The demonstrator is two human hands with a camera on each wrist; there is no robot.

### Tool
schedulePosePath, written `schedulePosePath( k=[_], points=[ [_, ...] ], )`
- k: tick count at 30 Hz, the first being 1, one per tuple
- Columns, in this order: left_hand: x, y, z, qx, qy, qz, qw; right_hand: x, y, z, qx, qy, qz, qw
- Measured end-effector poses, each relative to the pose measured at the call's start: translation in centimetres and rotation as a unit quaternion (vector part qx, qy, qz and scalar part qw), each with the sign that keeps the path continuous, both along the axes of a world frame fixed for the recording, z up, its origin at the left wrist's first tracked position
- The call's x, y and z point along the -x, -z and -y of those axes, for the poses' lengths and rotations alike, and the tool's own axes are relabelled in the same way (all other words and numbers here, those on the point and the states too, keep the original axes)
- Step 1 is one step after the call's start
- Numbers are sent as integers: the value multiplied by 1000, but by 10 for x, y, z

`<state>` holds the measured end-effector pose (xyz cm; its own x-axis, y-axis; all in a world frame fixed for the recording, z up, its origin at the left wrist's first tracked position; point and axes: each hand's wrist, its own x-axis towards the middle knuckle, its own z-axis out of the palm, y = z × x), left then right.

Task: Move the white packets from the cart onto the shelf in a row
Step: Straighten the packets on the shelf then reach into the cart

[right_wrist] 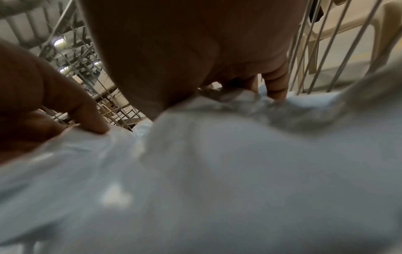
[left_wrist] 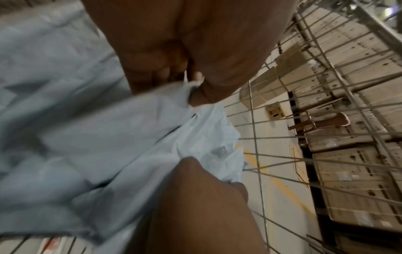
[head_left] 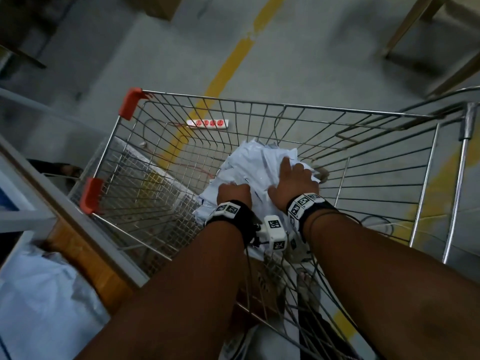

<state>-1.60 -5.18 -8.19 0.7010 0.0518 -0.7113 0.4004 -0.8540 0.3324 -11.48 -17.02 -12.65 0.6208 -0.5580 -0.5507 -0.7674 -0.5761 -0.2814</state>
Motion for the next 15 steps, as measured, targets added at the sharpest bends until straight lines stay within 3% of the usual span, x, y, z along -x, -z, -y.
schedulePosePath(
  k=[2, 5, 10, 15],
  points=[
    [-7, -3, -4, -36, 16, 62, 997, 0, -1, -1, -20, 13, 5, 1000],
    [-16, -11, -16, -87, 9, 89, 992, 3, -3, -1, -14, 9, -3, 1000],
    [-20, -24, -25, -134, 64, 5, 989, 4, -10, 0, 7, 10, -16, 1000],
    [-2, -66, -17, -157, 198, -19, 967, 3, -45, 7, 0, 35, 5, 999]
  ],
)
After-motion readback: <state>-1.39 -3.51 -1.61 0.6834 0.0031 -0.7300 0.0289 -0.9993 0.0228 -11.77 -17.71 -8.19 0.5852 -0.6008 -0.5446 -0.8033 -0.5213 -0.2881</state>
